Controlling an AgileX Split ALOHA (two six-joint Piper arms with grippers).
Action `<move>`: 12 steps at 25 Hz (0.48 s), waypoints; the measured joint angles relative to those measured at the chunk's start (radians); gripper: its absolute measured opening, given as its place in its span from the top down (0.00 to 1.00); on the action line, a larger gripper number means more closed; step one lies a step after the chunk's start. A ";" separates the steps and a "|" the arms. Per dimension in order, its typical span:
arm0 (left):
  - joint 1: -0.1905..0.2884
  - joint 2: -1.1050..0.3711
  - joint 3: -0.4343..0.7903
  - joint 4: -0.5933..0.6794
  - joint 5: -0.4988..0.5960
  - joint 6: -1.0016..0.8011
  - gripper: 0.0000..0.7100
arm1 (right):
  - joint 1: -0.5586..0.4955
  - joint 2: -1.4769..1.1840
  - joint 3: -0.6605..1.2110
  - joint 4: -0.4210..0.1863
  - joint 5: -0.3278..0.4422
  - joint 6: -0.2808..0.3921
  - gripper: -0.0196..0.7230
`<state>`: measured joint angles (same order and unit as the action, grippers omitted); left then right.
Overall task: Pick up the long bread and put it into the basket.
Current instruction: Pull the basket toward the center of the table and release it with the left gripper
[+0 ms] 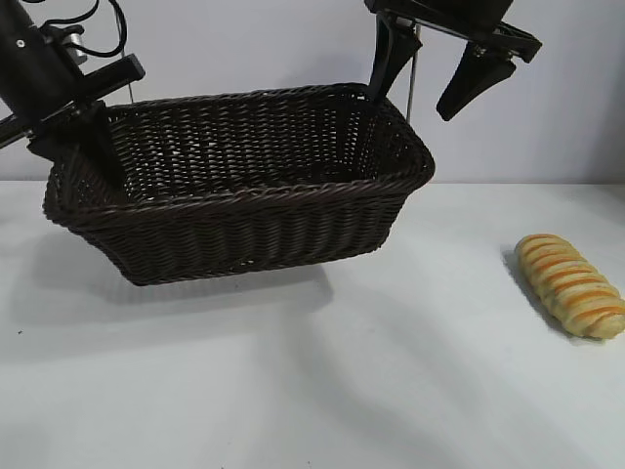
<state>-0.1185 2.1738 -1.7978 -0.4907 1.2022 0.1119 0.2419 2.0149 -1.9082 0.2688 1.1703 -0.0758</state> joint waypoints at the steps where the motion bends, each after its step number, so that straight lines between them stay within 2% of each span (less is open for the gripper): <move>1: -0.002 0.007 -0.001 0.004 0.000 0.007 0.85 | 0.000 0.000 0.000 0.000 0.000 0.000 0.21; 12: -0.026 0.018 -0.004 0.082 0.004 0.036 0.85 | 0.000 0.000 0.000 0.001 0.000 0.000 0.21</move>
<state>-0.1443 2.1914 -1.8020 -0.4084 1.2062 0.1482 0.2419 2.0149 -1.9082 0.2694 1.1703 -0.0758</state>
